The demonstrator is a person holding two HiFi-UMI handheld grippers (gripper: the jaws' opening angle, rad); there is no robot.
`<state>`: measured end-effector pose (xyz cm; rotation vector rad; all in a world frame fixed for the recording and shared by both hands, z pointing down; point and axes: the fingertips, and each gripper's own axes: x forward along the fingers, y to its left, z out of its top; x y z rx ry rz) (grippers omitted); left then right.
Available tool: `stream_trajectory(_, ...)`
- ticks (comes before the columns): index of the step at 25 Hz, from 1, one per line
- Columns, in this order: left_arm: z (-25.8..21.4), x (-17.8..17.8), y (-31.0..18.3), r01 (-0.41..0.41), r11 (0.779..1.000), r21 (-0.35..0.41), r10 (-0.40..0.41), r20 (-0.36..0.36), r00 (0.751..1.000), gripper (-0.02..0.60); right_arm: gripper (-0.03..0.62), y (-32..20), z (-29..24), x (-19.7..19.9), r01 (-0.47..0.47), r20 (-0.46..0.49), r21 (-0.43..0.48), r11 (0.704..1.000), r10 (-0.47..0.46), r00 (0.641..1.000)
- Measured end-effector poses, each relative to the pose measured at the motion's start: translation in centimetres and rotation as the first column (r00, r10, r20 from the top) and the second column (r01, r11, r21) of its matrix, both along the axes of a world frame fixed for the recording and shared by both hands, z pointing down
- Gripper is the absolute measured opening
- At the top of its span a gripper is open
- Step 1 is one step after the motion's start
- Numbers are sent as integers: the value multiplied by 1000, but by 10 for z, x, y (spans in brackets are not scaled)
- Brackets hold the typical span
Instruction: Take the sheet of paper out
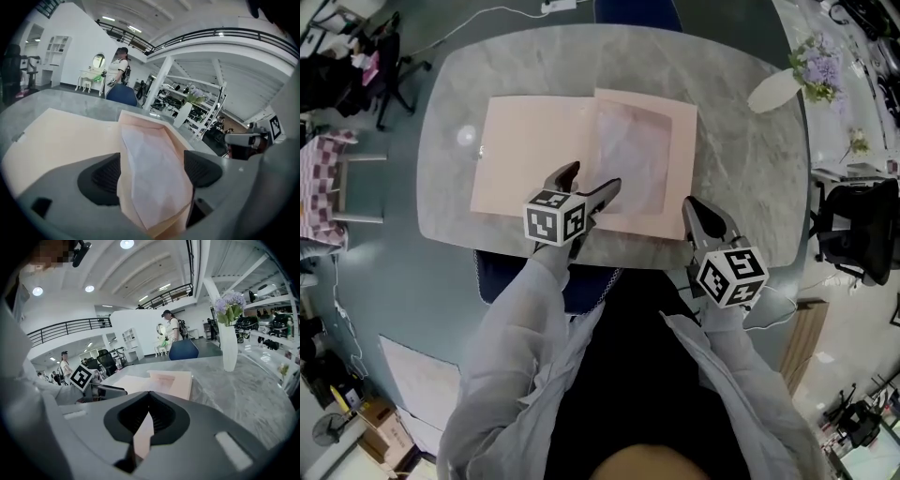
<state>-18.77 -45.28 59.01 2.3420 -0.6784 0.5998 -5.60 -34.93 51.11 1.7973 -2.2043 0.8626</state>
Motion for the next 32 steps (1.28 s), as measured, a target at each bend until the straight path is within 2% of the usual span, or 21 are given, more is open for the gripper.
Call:
stream_trajectory(7, 34, 9, 0, -74, 997, -39, 78, 131, 988, 366, 14, -13, 15, 4, 38, 27, -18, 999, -37, 999)
stream_trajectory(15, 56, 13, -1, -92, 991, -96, 110, 207, 972, 274, 14, -20, 22, 14, 55, 39, -24, 998, -55, 998)
stream_trajectory(19, 66, 13, -3, -68, 989, -135, 98, 227, 969, 236, 14, -21, 24, 20, 56, 38, -29, 998, -55, 998)
stream_trajectory(23, 74, 9, -6, -28, 987, -156, 71, 274, 959, 155, 14, -20, 28, 24, 55, 44, -35, 998, -54, 998)
stream_trajectory(29, 79, 11, -7, -18, 988, -156, 63, 287, 956, 139, 14, -21, 30, 27, 62, 46, -36, 997, -60, 997)
stream_trajectory(32, 78, 1, -15, 34, 989, -144, 16, 334, 942, 56, 14, -21, 27, 26, 67, 52, -23, 997, -66, 996)
